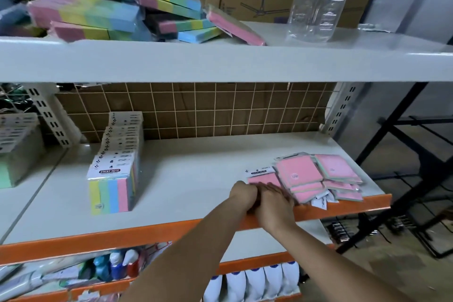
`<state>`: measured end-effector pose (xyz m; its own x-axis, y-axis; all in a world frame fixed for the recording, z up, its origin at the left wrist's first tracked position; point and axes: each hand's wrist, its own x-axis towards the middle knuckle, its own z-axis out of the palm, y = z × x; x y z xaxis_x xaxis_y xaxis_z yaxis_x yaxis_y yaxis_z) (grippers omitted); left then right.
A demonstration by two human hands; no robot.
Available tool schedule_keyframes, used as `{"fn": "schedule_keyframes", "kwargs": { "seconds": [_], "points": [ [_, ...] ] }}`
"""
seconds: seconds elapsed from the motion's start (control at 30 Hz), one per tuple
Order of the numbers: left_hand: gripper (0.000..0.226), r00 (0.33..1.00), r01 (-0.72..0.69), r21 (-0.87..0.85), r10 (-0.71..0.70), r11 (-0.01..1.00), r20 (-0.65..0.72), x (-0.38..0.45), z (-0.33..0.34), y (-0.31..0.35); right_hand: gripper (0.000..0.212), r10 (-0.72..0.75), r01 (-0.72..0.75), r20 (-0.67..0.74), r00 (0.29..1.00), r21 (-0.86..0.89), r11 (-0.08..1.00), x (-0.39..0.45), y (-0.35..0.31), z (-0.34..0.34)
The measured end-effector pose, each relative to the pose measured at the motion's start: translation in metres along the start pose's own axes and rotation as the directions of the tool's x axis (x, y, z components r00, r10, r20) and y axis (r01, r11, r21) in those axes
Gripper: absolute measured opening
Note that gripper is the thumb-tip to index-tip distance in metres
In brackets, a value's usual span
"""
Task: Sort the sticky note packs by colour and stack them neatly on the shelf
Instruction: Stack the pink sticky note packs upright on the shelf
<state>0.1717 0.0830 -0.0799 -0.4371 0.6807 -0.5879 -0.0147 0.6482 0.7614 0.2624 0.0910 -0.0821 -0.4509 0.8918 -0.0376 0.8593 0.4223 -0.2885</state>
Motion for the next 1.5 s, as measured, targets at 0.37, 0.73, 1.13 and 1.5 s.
{"fn": "schedule_keyframes", "kwargs": {
  "seconds": [0.37,0.73,1.13,1.5],
  "points": [
    [0.018,0.995,-0.091,-0.217,0.098,0.972,0.021,-0.007,-0.007,-0.014,0.043,-0.003,-0.001,0.04,0.999,0.082,0.997,0.006,-0.005,-0.003],
    [0.03,0.992,-0.119,-0.46,0.088,0.88,-0.088,-0.016,-0.009,-0.018,0.054,0.024,-0.045,0.108,0.994,0.201,0.979,0.029,0.012,-0.014],
    [0.024,0.92,-0.217,-0.336,0.077,0.916,-0.384,-0.011,0.006,-0.02,0.04,0.038,-0.078,0.161,0.986,0.251,0.965,0.054,0.002,-0.025],
    [0.042,0.888,-0.085,0.094,0.118,0.992,-0.444,0.034,-0.008,0.032,0.041,0.15,-0.203,0.144,0.978,0.5,0.842,0.103,-0.009,-0.045]
  ]
}}
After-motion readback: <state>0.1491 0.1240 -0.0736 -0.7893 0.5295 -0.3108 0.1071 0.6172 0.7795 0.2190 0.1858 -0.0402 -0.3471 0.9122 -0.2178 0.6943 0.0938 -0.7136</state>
